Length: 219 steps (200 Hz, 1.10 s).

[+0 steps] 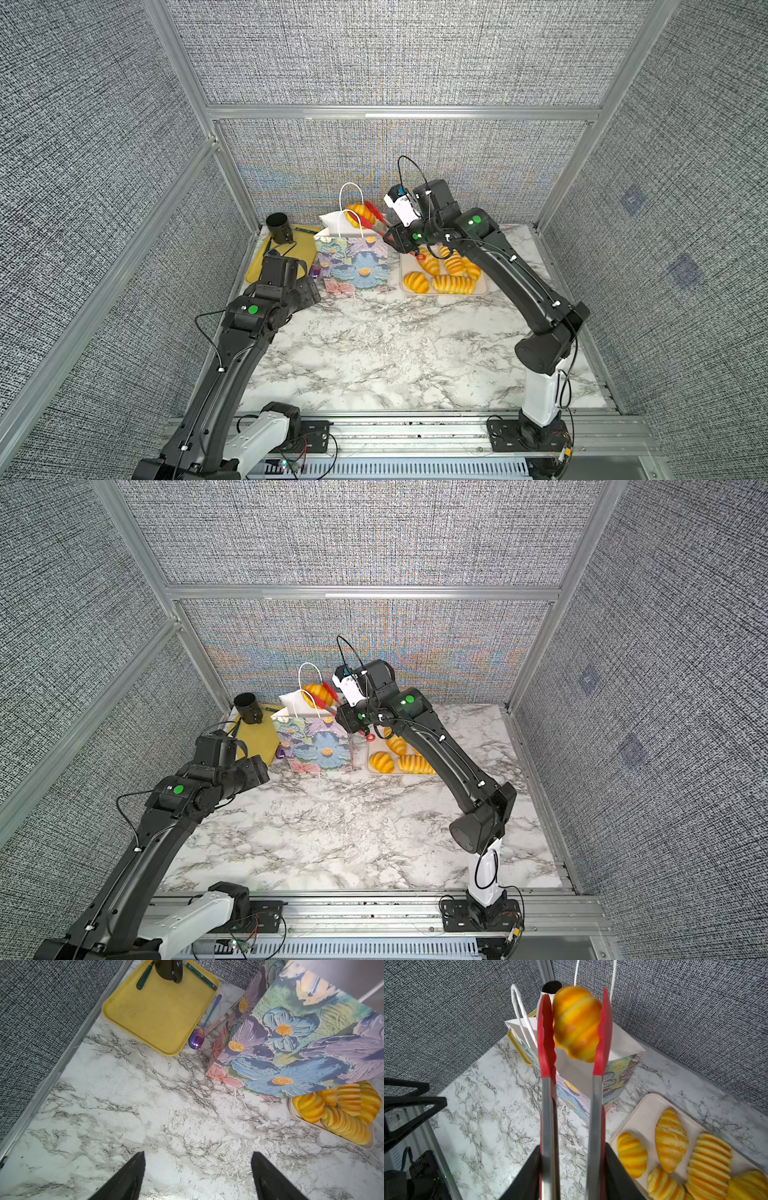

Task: Pack bread into a paper bag
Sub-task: Place the fake bread in the paper bag, then pick up the fake bread from the plate.

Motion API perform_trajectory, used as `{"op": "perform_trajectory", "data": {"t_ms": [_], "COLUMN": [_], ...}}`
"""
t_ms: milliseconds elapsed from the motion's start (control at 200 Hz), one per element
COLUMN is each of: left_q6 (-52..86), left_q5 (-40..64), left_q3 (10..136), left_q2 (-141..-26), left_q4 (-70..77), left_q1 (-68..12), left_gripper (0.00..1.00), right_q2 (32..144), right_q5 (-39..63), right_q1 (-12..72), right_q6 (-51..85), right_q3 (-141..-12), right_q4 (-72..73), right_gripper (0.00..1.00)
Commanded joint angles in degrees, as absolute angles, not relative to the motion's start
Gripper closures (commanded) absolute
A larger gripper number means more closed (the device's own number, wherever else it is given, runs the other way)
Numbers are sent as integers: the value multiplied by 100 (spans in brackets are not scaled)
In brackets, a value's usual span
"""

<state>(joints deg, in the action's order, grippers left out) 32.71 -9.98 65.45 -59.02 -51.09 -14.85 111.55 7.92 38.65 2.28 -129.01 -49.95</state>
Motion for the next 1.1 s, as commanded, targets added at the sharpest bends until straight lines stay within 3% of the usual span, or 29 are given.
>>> {"op": "perform_trajectory", "data": {"t_ms": [0,285,586,1091], "left_q6": [3208,3199,3234,3296], "left_q5": [-1019,-1022,-985,-1009], "left_q3": [6609,6609,6574,6530], "left_q2": [-5915,-5915,-5914,-5933], "left_q4": [-5142,-5142,-5107,-5085], "left_q1": [-1477,-1478,-1482,-1482], "left_gripper": [17,17,17,16], "right_q2": [11186,11061,9853,8983], "right_q5": [738,159,-844,-213], "right_q1": [3873,3859,3283,3238], "right_q6": [191,250,621,1217], "right_q3": [-12994,-12953,-11159,-8372], "right_q4": [-4869,-4733,-4210,-4469], "right_gripper": [55,55,56,57]}}
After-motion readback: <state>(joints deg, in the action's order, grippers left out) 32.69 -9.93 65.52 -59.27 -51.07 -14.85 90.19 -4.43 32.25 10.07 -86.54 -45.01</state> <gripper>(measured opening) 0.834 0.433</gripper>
